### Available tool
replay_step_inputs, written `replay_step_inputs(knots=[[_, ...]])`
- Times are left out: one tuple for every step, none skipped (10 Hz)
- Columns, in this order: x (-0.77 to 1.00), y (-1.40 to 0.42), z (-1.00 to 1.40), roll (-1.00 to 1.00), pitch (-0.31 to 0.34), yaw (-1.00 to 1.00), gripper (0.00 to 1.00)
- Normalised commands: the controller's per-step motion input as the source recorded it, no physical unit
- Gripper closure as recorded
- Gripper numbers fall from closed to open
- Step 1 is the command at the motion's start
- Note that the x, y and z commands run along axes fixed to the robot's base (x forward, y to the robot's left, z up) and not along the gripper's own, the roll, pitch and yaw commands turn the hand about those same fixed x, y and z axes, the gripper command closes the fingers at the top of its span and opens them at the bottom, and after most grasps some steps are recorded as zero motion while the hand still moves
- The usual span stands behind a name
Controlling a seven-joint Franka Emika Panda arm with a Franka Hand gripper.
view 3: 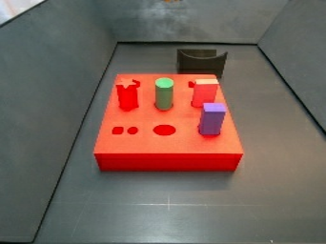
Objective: Pick up the square-circle object. Move up. Place the square-circle object on the fixture. Regrasp the square-circle object. Move to above the board. Insert the square-circle object.
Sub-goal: Place the square-circle object on the fixture.
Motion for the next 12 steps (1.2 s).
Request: replay_step_inputs(knots=[[1.0,0.15,-0.08,-0.87,0.253,-0.13,1.0],[1.0,0.12,-0.06,-0.6,0.167,-0.15,1.0],[1.0,0.1,-0.05,-0.44,0.125,-0.15,1.0],[1.0,0.09,-0.04,-0.28,0.095,-0.14,1.0],[1.0,0.07,-0.03,-0.22,0.079,-0.13,1.0],[0.84,0.06,-0.02,-0.18,0.047,-0.1,1.0],[0.76,0.05,-0.02,-0.18,0.041,-0.09,1.0],[0.68,0.05,-0.02,-0.17,0.041,-0.08,1.0],[0.57,0.04,-0.01,-0.17,0.057,-0.07,1.0],[0.5,0.04,-0.01,-0.17,0.068,-0.06,1.0],[0.45,0.04,-0.01,-0.17,0.077,-0.06,1.0],[0.38,0.04,-0.01,-0.17,0.09,-0.05,1.0]])
